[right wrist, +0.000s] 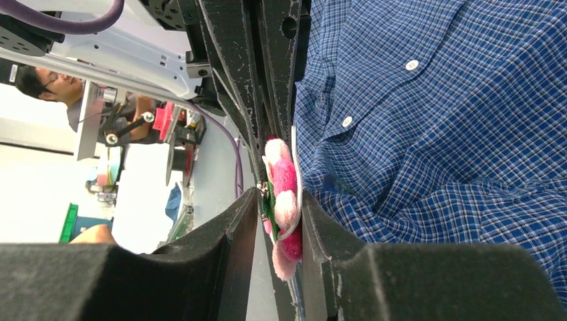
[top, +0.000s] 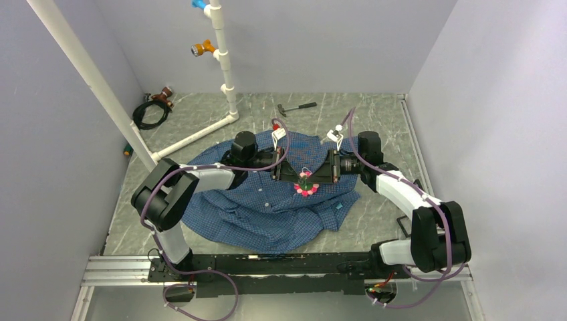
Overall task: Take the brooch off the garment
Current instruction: Close the brooch.
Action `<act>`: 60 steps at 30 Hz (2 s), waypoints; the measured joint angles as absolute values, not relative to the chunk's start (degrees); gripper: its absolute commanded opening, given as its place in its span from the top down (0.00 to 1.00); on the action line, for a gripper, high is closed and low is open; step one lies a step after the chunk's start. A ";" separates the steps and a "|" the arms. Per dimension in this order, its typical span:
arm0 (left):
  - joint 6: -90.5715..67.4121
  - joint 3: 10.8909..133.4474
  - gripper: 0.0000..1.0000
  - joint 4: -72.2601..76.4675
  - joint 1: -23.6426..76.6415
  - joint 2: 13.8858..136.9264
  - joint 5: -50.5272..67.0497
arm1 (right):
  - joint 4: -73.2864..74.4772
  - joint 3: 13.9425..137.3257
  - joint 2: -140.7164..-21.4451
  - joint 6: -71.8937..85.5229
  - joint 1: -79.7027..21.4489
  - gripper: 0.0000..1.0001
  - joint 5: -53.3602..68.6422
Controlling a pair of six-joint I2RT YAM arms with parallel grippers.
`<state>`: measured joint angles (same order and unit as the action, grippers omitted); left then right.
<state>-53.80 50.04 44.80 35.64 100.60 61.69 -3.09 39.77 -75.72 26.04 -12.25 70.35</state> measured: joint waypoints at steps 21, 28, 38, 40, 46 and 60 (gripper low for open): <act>-59.20 49.10 1.00 51.37 34.74 101.21 61.84 | 5.15 40.82 -74.98 19.90 -10.02 0.53 70.37; -60.69 49.10 1.00 53.56 34.63 101.56 61.95 | 4.60 41.32 -74.91 21.04 -10.57 0.51 71.22; -61.41 49.10 1.00 54.24 34.63 102.50 62.08 | 0.14 41.32 -74.91 24.73 -11.86 0.58 71.00; -61.41 49.10 1.00 54.24 34.63 102.50 62.08 | -0.47 41.32 -74.91 25.10 -12.05 0.58 70.98; -61.43 49.10 1.00 54.41 34.63 102.50 62.08 | -0.69 41.32 -74.91 25.06 -12.71 0.60 70.76; -61.60 49.10 1.00 54.92 34.63 102.50 62.11 | -0.54 41.17 -75.26 24.64 -12.97 0.73 69.34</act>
<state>-61.60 49.10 54.92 34.63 102.50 62.11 -0.54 41.17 -75.26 24.64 -12.97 69.34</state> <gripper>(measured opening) 0.036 0.285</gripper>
